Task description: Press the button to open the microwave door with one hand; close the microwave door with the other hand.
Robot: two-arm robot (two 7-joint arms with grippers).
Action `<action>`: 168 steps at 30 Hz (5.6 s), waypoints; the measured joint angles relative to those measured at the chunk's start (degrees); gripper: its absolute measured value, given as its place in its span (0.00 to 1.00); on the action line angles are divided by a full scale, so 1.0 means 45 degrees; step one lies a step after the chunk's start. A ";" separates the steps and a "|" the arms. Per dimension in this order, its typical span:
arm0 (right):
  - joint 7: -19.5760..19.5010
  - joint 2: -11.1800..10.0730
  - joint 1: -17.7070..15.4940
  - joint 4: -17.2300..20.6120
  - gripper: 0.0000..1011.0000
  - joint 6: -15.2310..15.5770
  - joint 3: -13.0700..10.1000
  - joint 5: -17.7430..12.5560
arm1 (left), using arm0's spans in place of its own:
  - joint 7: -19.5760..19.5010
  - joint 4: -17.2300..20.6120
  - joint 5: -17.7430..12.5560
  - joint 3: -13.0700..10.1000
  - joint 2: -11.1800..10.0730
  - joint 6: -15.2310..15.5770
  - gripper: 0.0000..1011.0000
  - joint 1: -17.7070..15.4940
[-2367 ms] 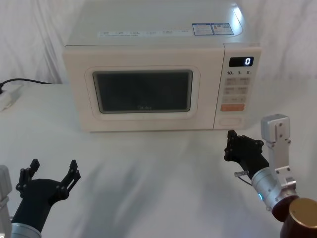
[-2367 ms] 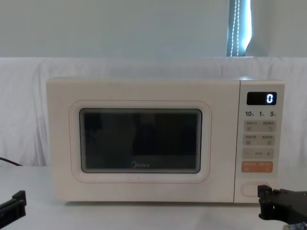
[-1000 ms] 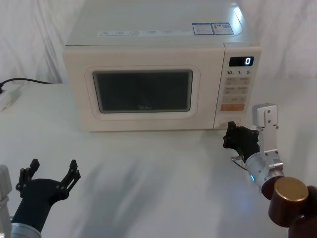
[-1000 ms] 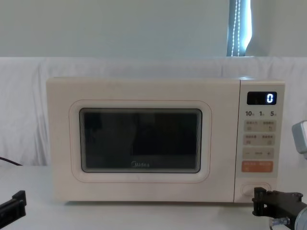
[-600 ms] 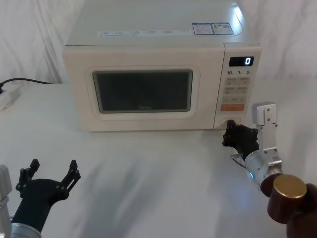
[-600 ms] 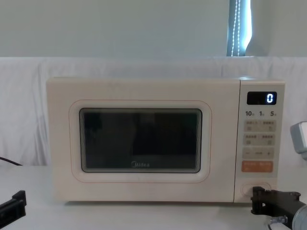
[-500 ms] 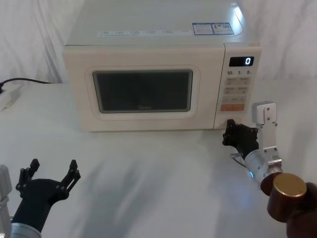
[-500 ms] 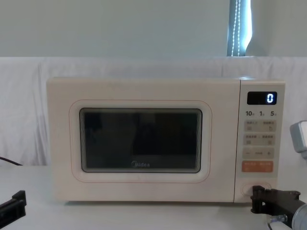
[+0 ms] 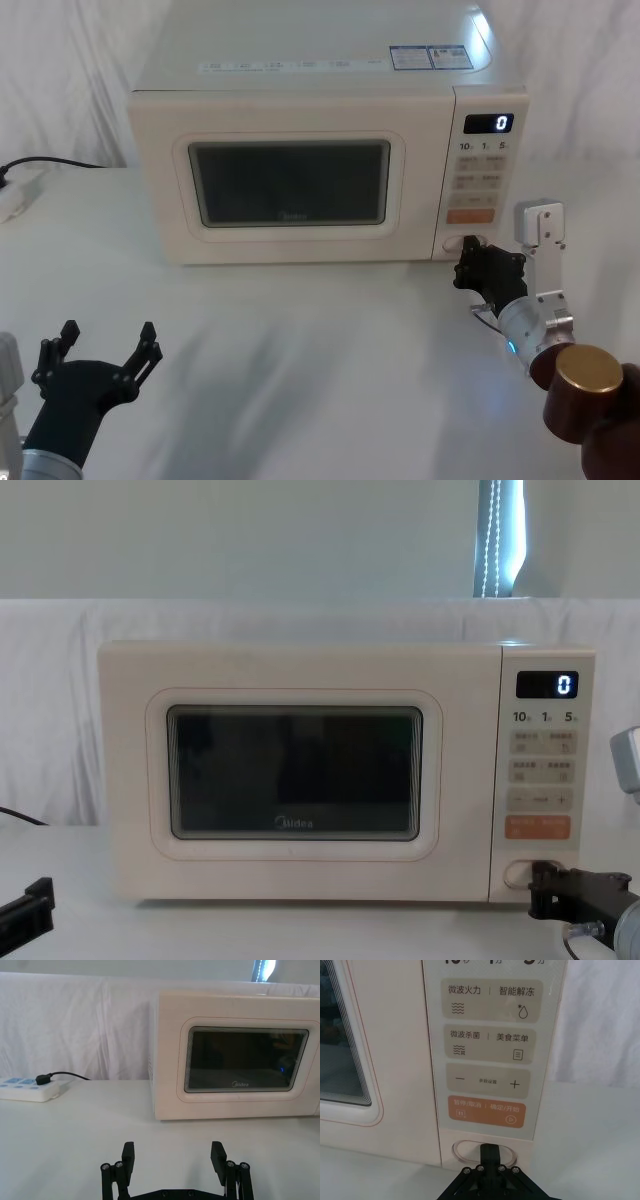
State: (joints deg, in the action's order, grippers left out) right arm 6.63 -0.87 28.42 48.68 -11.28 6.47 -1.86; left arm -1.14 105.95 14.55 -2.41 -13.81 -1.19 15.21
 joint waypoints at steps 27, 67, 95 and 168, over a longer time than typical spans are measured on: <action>-0.0110 0.0130 0.0682 -0.0979 0.00 -0.0126 -0.0010 0.0230 | 0.0000 0.0000 0.0000 0.0000 0.0000 0.0000 0.99 0.0000; -0.0173 -0.0013 -0.0794 0.1343 0.00 0.0559 -0.0095 0.0267 | 0.0000 0.0000 0.0000 0.0000 0.0000 0.0000 0.99 0.0000; -0.0363 -0.0198 -0.4279 0.6484 0.00 0.1774 0.0206 0.0270 | 0.0000 0.0000 0.0000 0.0000 0.0000 0.0000 0.99 0.0000; -0.0812 0.0020 -0.5614 0.7308 0.00 0.0992 0.0212 0.0595 | -0.0001 0.0000 0.0000 0.0000 0.0000 0.0000 0.00 0.0000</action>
State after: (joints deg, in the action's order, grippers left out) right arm 2.98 -0.77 3.15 81.57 -6.82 7.43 0.82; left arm -1.14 105.95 14.55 -2.41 -13.81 -1.19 15.21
